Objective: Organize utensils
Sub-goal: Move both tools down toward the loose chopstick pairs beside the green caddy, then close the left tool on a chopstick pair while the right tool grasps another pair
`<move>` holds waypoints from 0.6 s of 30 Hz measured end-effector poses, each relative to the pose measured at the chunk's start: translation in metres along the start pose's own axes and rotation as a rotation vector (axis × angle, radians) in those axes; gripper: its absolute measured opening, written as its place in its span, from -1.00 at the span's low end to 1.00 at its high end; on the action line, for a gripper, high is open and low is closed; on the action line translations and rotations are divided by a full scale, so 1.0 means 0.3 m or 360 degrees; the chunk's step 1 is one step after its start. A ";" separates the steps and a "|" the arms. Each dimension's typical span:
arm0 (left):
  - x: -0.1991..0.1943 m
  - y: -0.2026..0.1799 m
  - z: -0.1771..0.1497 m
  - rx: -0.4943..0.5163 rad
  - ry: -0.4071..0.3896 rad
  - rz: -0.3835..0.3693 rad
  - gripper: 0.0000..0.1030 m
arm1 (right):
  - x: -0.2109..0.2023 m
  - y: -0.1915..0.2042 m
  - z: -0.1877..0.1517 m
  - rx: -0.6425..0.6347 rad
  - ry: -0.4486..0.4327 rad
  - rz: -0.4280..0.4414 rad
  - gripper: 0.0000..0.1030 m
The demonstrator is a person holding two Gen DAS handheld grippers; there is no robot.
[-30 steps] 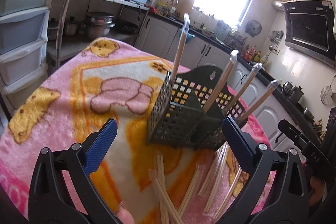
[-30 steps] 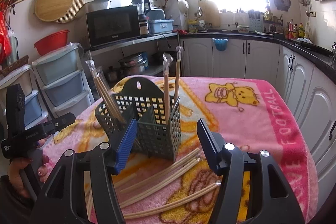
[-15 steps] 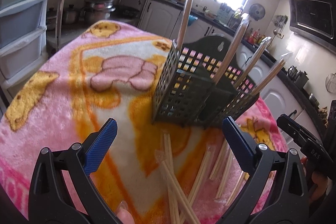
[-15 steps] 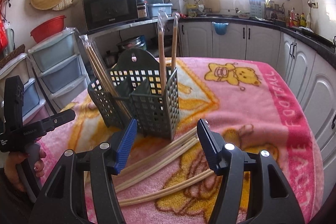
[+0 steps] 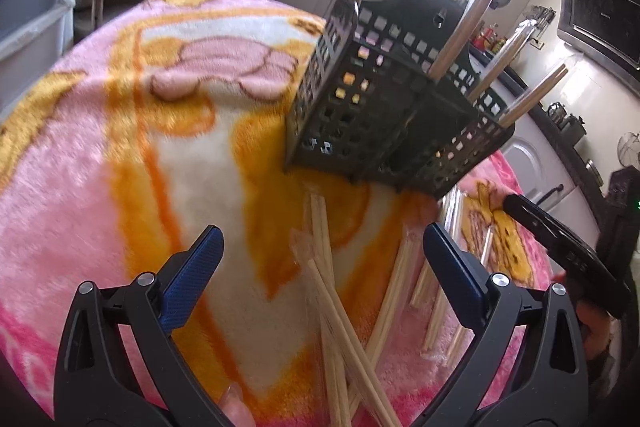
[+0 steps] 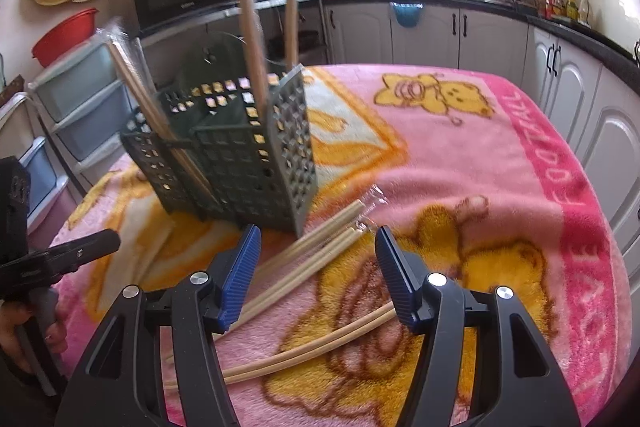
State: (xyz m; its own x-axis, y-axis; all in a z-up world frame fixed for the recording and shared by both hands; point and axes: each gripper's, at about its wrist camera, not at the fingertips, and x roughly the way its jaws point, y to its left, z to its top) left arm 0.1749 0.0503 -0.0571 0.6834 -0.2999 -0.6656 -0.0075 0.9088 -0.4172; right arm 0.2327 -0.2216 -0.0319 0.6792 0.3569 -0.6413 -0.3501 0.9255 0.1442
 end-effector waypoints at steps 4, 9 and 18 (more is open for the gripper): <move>0.036 0.000 -0.015 -0.0021 0.0071 -0.0037 0.49 | 0.048 -0.023 0.006 0.0006 0.0042 -0.0021 0.11; 0.058 0.003 -0.014 -0.0038 0.0094 -0.0027 0.21 | 0.090 -0.045 0.009 0.0030 0.0076 -0.0037 0.11; 0.071 0.016 -0.011 -0.0058 0.0097 -0.0019 -0.53 | 0.165 -0.102 0.029 0.0120 0.0132 -0.0044 0.01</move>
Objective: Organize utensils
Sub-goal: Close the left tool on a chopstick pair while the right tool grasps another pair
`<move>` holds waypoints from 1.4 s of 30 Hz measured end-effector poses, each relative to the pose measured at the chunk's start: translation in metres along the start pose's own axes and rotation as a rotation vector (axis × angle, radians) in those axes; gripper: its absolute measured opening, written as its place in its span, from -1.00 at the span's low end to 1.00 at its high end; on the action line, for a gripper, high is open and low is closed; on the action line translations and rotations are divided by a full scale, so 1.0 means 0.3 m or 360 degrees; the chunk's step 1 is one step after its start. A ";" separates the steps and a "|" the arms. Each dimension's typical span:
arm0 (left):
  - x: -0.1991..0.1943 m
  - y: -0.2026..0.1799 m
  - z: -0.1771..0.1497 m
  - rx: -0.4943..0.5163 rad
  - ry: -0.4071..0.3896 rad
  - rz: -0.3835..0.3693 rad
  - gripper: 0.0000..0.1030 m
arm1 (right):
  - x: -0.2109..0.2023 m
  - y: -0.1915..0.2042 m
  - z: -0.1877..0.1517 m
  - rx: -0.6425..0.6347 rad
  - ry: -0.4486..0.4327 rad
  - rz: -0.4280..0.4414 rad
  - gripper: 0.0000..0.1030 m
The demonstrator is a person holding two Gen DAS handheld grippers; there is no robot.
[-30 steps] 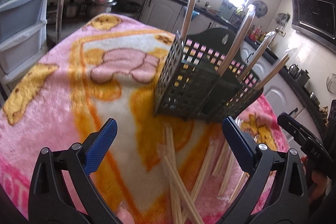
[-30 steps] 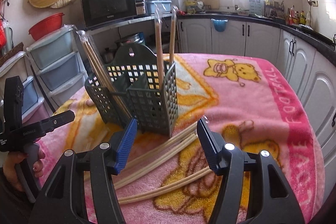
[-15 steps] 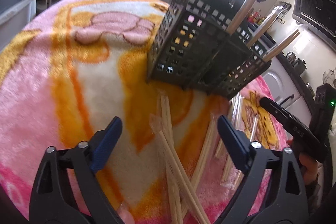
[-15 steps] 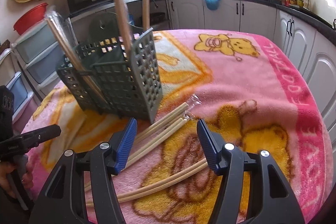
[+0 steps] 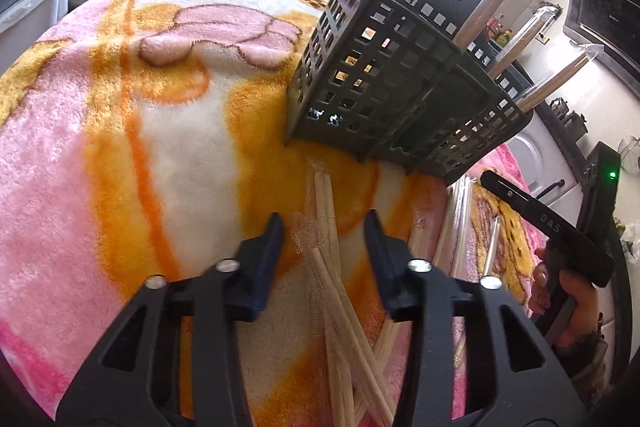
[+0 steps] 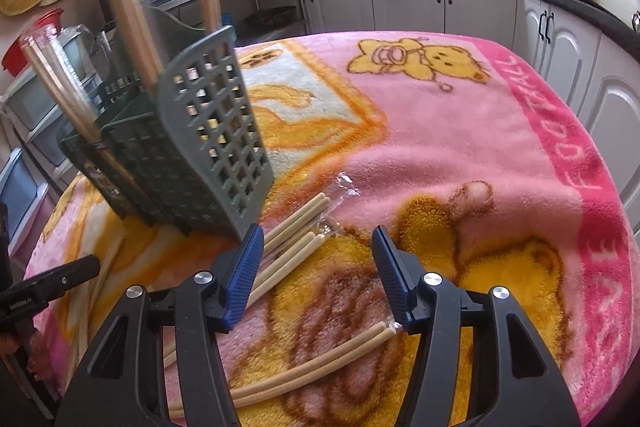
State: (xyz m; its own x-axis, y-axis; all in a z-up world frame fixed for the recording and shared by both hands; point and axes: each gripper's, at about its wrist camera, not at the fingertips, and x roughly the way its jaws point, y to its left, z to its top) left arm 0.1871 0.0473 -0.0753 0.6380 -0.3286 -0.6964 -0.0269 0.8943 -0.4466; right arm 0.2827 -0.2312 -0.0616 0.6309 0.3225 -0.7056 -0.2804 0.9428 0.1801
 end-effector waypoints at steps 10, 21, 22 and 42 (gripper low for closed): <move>-0.003 0.007 -0.008 -0.0004 0.0000 -0.0012 -0.85 | 0.084 -0.051 0.020 0.0135 0.0085 0.0087 -0.32; -0.030 0.009 -0.006 -0.0010 -0.0022 -0.0021 -0.93 | 0.071 -0.062 0.008 0.0173 0.0085 0.0147 -0.84; -0.036 0.009 -0.005 -0.0008 -0.0029 -0.0024 -0.93 | 0.059 -0.065 0.004 0.0188 0.0075 0.0143 -0.86; -0.121 -0.078 0.023 0.0059 -0.0119 -0.0146 -0.99 | -0.317 0.001 0.017 0.0124 -0.0353 0.0210 -0.91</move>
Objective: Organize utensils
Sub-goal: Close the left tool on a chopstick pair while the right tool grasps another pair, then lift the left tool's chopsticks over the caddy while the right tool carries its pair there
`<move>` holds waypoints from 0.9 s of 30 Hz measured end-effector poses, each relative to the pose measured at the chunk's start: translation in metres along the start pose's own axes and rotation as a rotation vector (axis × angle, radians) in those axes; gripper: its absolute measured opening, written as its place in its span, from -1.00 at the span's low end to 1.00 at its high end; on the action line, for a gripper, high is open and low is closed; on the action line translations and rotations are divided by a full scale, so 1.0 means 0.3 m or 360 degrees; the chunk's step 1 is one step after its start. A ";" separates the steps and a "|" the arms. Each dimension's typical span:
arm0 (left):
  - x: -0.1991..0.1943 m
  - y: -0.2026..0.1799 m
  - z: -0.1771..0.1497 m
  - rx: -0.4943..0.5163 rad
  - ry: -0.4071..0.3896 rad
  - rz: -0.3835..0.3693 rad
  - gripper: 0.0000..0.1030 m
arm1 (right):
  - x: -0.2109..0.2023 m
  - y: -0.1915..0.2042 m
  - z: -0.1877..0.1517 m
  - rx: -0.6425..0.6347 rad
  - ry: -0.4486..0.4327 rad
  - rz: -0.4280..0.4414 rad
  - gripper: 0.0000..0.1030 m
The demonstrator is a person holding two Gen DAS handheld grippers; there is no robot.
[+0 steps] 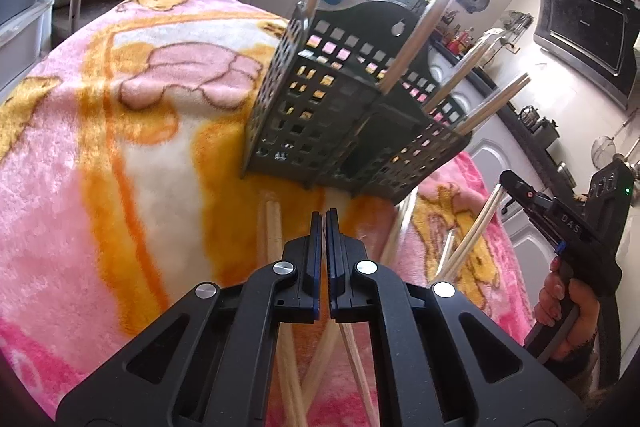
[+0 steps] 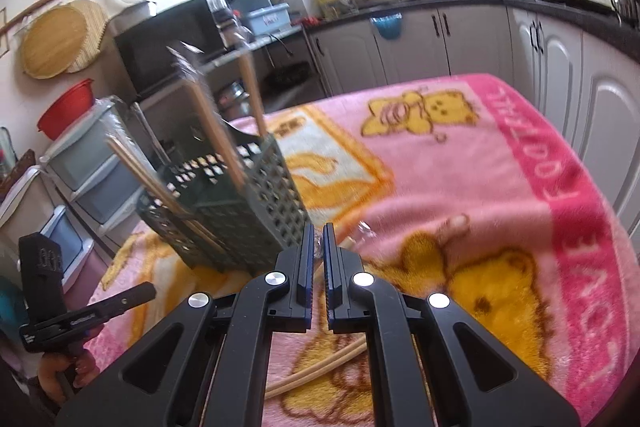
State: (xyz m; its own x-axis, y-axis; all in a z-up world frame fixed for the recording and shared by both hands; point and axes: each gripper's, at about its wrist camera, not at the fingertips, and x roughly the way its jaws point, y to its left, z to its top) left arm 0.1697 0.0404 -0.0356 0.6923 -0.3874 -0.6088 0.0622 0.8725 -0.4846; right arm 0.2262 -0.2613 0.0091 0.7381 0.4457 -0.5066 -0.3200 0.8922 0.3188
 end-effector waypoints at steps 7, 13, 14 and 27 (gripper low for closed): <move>-0.040 -0.048 0.020 0.0013 -0.0047 -0.0077 -1.00 | -0.081 0.056 0.032 -0.0068 -0.0099 0.0054 -0.91; -0.087 -0.096 0.055 0.0057 -0.0103 -0.0146 -1.00 | -0.130 0.097 0.058 -0.0097 -0.0162 0.0104 -0.92; -0.098 -0.109 0.064 0.0066 -0.0119 -0.0163 -1.00 | -0.140 0.106 0.061 -0.0101 -0.0173 0.0113 -0.92; -0.192 -0.257 0.151 0.0212 -0.0261 -0.0312 -1.00 | -0.242 0.182 0.110 -0.0192 -0.0294 0.0189 -0.93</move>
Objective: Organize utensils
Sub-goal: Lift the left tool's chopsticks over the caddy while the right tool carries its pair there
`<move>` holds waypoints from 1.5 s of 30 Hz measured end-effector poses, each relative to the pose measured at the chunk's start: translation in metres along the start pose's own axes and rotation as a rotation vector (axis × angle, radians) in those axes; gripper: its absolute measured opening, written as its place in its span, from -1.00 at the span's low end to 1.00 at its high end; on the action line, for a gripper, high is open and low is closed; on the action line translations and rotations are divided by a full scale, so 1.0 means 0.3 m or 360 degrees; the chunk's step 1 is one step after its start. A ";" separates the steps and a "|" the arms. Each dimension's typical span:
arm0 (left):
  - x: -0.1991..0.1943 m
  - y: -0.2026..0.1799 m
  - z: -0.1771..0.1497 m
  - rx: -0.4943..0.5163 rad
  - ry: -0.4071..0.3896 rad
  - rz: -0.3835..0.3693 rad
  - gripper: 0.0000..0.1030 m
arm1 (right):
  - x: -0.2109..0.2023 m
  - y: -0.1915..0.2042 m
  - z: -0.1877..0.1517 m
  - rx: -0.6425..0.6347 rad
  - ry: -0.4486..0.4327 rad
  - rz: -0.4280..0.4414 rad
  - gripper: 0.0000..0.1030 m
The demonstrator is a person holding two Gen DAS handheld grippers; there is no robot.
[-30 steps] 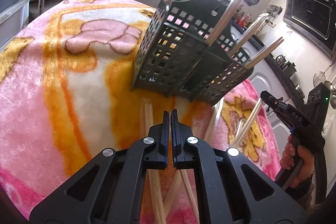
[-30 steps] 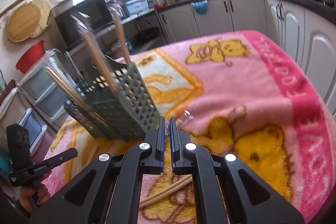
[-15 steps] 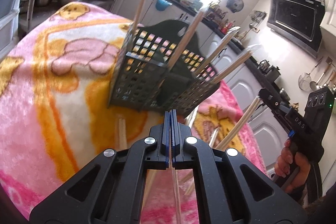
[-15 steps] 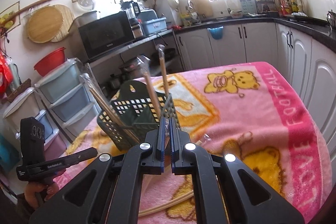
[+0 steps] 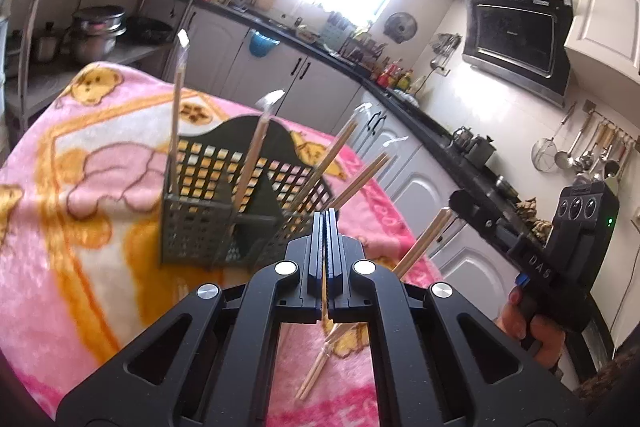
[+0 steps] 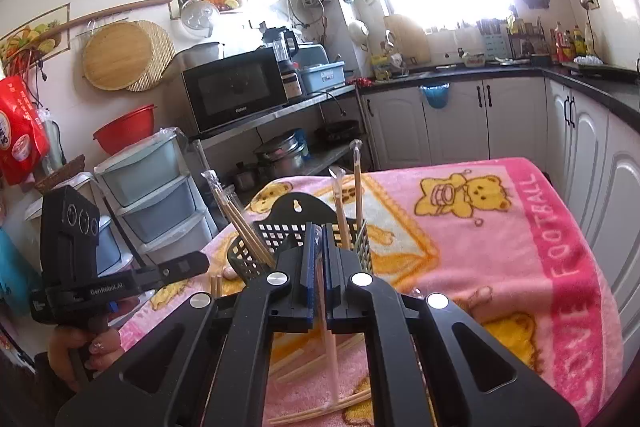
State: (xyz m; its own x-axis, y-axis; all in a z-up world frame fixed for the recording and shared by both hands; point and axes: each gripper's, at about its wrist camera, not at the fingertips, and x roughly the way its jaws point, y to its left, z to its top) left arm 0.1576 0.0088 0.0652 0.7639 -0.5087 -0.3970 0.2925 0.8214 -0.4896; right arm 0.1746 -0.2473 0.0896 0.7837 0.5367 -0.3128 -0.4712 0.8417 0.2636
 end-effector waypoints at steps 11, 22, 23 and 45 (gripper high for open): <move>-0.015 -0.072 0.111 0.0074 -0.0098 -0.0076 -1.00 | -0.022 0.036 0.031 -0.0040 -0.0046 0.0021 -0.94; -0.035 -0.155 0.223 0.0149 -0.0242 -0.0138 -1.00 | -0.030 0.098 0.096 -0.0130 -0.0130 0.0070 -0.95; -0.037 -0.161 0.230 0.0154 -0.0252 -0.0143 -1.00 | -0.032 0.100 0.100 -0.0132 -0.0136 0.0074 -0.95; -0.019 -0.221 0.399 0.0195 -0.0457 -0.0136 -1.00 | -0.021 0.179 0.276 -0.0172 -0.0328 0.0152 -0.95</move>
State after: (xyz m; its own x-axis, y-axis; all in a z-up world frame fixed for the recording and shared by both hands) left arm 0.2028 -0.0119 0.1929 0.8598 -0.4976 -0.1147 0.4162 0.8129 -0.4074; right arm 0.1778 -0.2103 0.1813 0.7945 0.5998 -0.0954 -0.5787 0.7953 0.1805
